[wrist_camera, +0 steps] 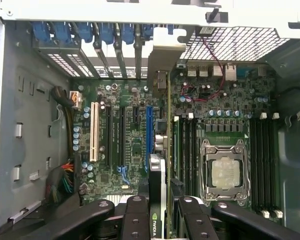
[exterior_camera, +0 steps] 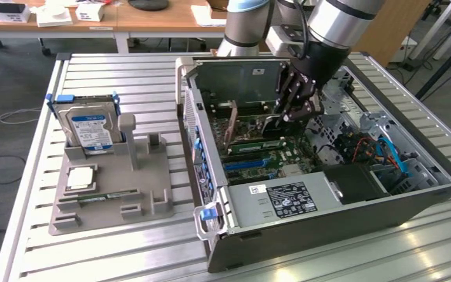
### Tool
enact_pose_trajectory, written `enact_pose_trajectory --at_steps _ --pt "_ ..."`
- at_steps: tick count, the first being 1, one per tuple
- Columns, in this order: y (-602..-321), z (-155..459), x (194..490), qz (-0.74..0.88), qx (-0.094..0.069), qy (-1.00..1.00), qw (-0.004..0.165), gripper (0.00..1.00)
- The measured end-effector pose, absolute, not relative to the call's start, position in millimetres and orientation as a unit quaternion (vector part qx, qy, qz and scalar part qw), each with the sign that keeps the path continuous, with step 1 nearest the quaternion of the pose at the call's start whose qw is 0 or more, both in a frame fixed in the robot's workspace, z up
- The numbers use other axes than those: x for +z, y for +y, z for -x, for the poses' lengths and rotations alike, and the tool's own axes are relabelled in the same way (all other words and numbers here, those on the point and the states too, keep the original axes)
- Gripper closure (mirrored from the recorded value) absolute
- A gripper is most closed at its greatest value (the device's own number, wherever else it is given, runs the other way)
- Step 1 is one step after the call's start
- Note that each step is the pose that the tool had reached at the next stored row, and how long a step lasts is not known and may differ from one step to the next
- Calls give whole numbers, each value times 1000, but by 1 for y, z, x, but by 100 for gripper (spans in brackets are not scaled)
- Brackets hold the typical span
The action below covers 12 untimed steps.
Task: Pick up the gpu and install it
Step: 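Insert the gpu into the slot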
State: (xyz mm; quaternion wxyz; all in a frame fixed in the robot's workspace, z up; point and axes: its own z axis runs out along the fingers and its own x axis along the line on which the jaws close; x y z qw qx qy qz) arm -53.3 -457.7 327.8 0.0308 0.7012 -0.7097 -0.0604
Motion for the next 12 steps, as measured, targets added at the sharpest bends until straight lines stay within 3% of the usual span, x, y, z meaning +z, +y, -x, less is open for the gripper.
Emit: enact_pose_trajectory --at_steps 12 --pt "-458 53 311 -701 -60 -710 31 73"
